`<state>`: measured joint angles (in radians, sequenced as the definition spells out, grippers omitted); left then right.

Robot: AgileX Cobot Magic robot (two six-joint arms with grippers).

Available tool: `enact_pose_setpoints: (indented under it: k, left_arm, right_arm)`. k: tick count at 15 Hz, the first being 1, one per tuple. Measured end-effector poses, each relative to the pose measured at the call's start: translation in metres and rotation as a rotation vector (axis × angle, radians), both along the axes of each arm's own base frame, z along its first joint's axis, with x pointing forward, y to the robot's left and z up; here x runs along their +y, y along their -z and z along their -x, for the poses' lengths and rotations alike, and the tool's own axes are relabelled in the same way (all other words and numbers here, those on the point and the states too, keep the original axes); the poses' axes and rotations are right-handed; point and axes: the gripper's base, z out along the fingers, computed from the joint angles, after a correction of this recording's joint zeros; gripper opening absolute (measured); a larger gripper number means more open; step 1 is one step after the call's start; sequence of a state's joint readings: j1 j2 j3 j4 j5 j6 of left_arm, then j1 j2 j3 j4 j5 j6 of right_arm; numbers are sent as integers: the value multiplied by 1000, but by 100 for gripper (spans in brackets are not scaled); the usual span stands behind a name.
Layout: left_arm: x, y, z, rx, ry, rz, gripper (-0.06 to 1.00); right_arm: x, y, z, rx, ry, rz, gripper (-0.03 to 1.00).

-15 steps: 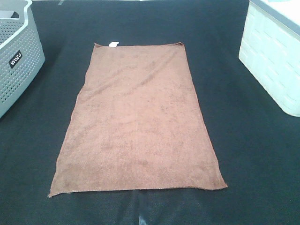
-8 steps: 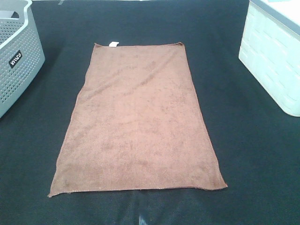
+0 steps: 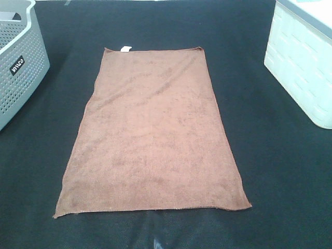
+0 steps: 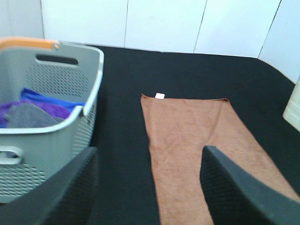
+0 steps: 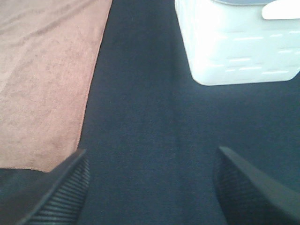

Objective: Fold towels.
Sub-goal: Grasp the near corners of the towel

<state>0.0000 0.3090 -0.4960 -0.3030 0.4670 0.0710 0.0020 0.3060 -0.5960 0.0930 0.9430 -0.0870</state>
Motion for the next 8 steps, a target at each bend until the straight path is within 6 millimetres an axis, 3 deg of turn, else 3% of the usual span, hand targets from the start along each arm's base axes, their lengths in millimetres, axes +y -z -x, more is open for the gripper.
enact_pose_setpoints:
  k: [1,3,4,6,8]
  left_arm:
    - [-2,4,-28,77,-2,98,61]
    - [-5,22,-62,249,-9,227,61]
    - [-5,22,-62,249,-9,227,61]
    - [-9,48,-93,438,-21,337,61]
    - [-14,78,-117,639,10,325,61]
  right_arm:
    - [1,-2,-23,96,2,-25,70]
    - [6,3,-55,243,-5,-80,69]
    - [6,3,-55,243,-5,-80,69]
    - [11,13,-88,390,-9,-146,69]
    - [16,28,-117,523,-17,-204,69]
